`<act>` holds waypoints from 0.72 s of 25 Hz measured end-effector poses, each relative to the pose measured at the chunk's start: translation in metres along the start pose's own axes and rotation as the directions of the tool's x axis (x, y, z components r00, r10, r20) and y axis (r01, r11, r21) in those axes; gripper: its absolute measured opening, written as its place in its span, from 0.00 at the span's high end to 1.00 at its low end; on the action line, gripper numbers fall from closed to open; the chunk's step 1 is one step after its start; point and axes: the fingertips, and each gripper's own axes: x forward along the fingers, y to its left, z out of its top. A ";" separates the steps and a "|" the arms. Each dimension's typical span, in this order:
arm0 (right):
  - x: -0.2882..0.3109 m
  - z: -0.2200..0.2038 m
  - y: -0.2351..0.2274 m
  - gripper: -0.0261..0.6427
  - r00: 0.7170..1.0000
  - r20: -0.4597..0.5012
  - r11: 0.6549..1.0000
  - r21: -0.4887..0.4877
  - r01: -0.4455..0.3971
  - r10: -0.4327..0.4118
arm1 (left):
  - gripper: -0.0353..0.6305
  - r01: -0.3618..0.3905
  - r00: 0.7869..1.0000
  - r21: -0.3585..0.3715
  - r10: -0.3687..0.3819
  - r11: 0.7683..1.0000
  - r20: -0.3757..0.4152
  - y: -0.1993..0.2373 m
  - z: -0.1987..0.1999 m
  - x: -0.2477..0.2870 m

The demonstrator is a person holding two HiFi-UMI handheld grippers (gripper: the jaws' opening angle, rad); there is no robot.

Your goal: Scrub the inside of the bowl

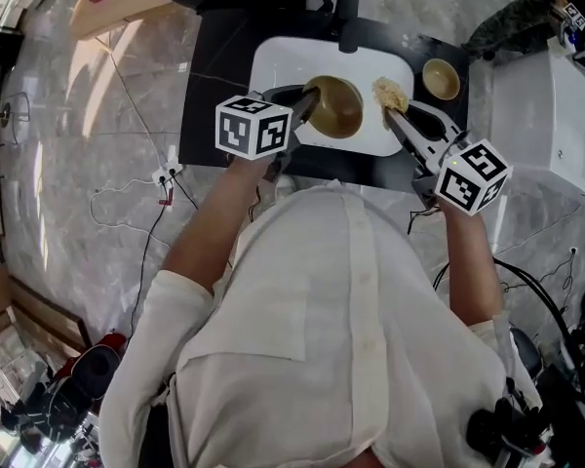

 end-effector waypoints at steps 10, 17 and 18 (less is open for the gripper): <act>-0.006 0.025 0.020 0.89 0.916 -0.109 0.916 -0.071 -0.396 0.387 | 0.93 0.587 0.801 -0.085 -0.593 0.805 -0.085 -0.093 0.013 0.001; -0.019 0.030 0.041 0.89 0.826 -0.178 0.823 -0.111 -0.557 0.535 | 0.93 0.638 0.745 -0.103 -0.646 0.763 -0.168 -0.099 0.002 0.013; -0.022 0.031 0.043 0.89 0.817 -0.179 0.812 -0.119 -0.571 0.548 | 0.93 0.632 0.751 -0.110 -0.641 0.767 -0.158 -0.098 0.003 0.016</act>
